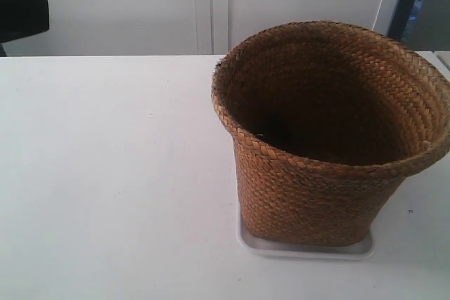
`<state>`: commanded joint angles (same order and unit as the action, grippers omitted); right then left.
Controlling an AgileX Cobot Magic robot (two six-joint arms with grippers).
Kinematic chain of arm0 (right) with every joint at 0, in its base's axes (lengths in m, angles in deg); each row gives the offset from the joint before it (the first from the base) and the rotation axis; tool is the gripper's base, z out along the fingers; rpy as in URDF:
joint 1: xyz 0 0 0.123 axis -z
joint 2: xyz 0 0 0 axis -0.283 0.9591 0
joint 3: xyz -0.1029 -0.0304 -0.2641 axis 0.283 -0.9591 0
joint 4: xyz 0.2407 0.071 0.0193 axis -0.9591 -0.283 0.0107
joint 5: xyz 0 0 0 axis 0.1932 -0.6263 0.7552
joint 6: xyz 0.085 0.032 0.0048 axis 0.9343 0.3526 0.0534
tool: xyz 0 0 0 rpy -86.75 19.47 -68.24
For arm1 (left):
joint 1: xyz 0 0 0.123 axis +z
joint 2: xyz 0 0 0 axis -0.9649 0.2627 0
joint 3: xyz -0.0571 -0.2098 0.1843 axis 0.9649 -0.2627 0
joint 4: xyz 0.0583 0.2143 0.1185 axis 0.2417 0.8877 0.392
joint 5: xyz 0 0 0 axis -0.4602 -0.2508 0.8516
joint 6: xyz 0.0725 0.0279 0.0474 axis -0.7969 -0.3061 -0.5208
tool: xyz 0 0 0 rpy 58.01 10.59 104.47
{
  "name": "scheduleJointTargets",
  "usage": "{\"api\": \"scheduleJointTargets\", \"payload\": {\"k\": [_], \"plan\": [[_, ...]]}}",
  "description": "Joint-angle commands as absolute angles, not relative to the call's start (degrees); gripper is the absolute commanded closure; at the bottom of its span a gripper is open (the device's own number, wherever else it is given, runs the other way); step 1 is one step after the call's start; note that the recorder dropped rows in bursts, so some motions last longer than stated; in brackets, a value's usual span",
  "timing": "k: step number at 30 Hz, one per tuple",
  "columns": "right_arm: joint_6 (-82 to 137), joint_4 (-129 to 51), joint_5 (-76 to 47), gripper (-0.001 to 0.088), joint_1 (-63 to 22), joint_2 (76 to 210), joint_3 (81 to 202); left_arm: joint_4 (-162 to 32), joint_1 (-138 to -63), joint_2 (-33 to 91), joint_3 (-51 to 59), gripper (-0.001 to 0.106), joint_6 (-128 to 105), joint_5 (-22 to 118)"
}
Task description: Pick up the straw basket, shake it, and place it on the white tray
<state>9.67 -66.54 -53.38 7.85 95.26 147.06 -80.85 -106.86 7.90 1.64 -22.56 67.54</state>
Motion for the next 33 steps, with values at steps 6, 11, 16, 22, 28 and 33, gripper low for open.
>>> {"api": "scheduleJointTargets", "payload": {"k": [6,11,16,22,28,33], "plan": [[9.7,-66.5,-53.5,0.0868,7.8,95.3,147.1,-71.5,-106.1,-0.2,-1.6,0.105,-22.6,68.5],[9.7,-66.5,-53.6,0.0868,7.8,95.3,147.1,-68.8,-92.9,-10.7,-7.1,0.105,-22.6,69.6],[9.7,-66.5,-53.6,0.0868,7.8,95.3,147.1,-67.8,-86.2,-16.7,-14.1,0.105,-22.6,66.7],[9.7,-66.5,-53.8,0.0868,7.8,95.3,147.1,-65.5,-82.8,-23.8,-25.9,0.105,-22.9,62.0],[9.7,-66.5,-53.8,0.0868,7.8,95.3,147.1,-65.7,-82.1,-30.4,-34.4,0.105,-24.2,60.5],[9.7,-66.5,-53.8,0.0868,7.8,95.3,147.1,-67.8,-82.1,-32.5,-40.4,0.105,-23.7,57.6]]}}
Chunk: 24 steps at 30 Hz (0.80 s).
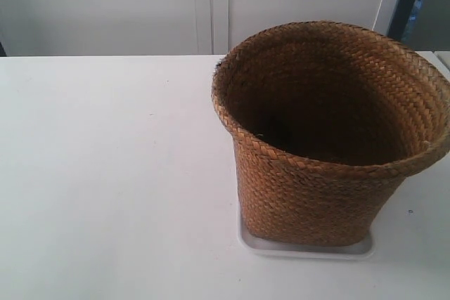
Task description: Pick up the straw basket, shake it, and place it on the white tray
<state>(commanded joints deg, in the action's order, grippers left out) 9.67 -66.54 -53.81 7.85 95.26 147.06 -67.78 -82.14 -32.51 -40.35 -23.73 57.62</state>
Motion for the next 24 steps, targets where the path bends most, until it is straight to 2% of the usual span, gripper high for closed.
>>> {"api": "scheduleJointTargets", "payload": {"k": [8,11,20,24], "plan": [[9.7,-66.5,-53.8,0.0868,7.8,95.2,147.1,-69.8,-82.1,-32.5,-50.0,0.105,-23.7,51.9],[9.7,-66.5,-53.8,0.0868,7.8,95.2,147.1,-69.8,-82.1,-32.5,-50.6,0.105,-23.7,50.7],[9.7,-66.5,-53.8,0.0868,7.8,95.2,147.1,-69.8,-82.1,-32.5,-50.6,0.105,-24.0,61.3],[9.7,-66.5,-53.8,0.0868,7.8,95.2,147.1,-69.8,-82.1,-32.5,-50.6,0.105,-24.0,61.4]]}}
